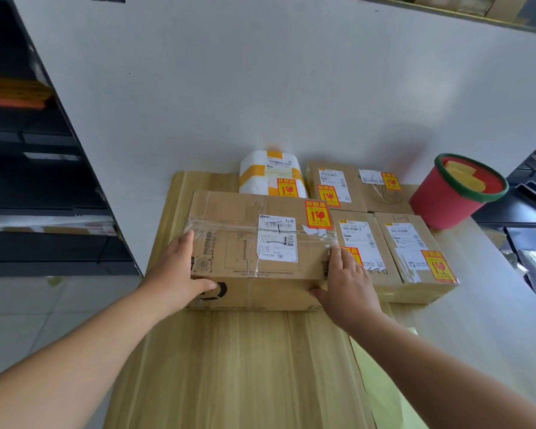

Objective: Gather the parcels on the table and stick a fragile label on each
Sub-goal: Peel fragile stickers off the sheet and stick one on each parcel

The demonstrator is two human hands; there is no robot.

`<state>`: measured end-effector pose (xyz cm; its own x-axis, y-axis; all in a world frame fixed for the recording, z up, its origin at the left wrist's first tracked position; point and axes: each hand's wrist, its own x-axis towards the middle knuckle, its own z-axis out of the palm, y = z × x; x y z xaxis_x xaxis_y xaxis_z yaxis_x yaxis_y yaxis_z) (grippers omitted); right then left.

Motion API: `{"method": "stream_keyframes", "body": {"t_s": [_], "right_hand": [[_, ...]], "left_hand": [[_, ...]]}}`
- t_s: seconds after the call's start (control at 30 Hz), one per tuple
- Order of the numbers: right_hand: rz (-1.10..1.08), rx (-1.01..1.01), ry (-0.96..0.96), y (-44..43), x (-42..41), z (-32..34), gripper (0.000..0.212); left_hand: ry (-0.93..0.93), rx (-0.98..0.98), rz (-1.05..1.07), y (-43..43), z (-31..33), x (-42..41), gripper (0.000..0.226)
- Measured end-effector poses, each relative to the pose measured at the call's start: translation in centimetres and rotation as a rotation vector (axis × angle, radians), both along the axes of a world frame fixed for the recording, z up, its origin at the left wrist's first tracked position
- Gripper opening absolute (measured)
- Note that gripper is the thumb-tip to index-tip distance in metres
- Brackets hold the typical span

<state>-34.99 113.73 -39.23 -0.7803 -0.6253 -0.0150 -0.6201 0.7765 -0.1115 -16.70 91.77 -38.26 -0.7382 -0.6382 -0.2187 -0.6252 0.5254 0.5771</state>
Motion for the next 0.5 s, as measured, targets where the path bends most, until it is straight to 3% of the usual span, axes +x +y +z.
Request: {"method": "stream_keyframes", "body": {"t_s": [0.23, 0.37, 0.5], "right_hand": [[0.003, -0.005, -0.018, 0.4, 0.1, 0.2, 0.098], [0.023, 0.051, -0.025, 0.9, 0.3, 1.2, 0.100], [0.064, 0.103, 0.007, 1.8, 1.0, 2.9, 0.089]], "left_hand": [[-0.044, -0.057, -0.011, 0.2, 0.3, 0.1, 0.114], [-0.135, -0.241, -0.045, 0.4, 1.2, 0.3, 0.120], [-0.110, -0.428, -0.157, 1.5, 2.7, 0.4, 0.105]]}}
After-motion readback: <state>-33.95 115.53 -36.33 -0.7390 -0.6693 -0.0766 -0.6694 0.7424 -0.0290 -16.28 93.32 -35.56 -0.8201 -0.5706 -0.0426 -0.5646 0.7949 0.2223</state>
